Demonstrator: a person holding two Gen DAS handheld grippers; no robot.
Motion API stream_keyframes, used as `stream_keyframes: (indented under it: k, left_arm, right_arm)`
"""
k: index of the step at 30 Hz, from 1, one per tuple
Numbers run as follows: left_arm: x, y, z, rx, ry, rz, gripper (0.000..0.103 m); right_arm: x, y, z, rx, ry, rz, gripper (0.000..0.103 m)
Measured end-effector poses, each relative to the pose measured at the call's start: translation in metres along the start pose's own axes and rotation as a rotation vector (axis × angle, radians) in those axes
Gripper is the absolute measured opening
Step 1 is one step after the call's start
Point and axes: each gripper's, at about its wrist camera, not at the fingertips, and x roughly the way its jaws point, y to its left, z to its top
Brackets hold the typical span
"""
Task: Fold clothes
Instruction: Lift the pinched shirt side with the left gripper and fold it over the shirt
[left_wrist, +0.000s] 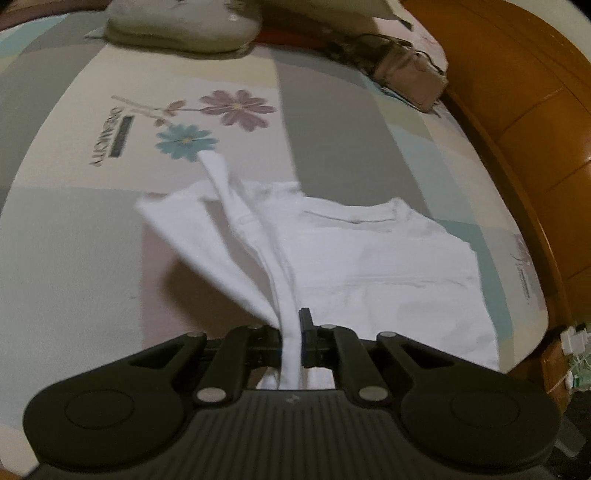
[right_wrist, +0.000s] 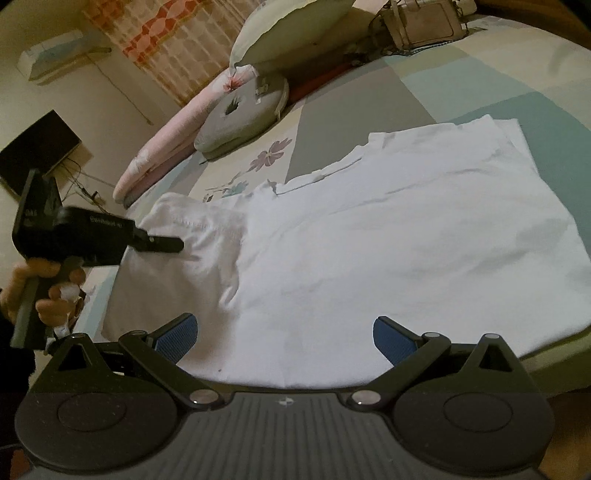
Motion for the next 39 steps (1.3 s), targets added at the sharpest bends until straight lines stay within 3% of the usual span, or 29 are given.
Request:
stream_keyframes:
  k: [8, 22, 39]
  left_arm:
    - [0.004, -0.059, 0.009, 0.065, 0.026, 0.002, 0.005]
    - [0.038, -0.148, 0.021, 0.09, 0.07, 0.017, 0.006]
    - [0.105, -0.232, 0.021, 0.046, 0.15, -0.029, 0.006]
  right_arm:
    - [-0.031, -0.026, -0.002, 0.017, -0.054, 0.025, 0.103]
    - [-0.074, -0.083, -0.01, 0.106, -0.147, 0.004, 0.103]
    - [-0.106, -0.131, -0.019, 0.187, -0.213, -0.035, 0.103]
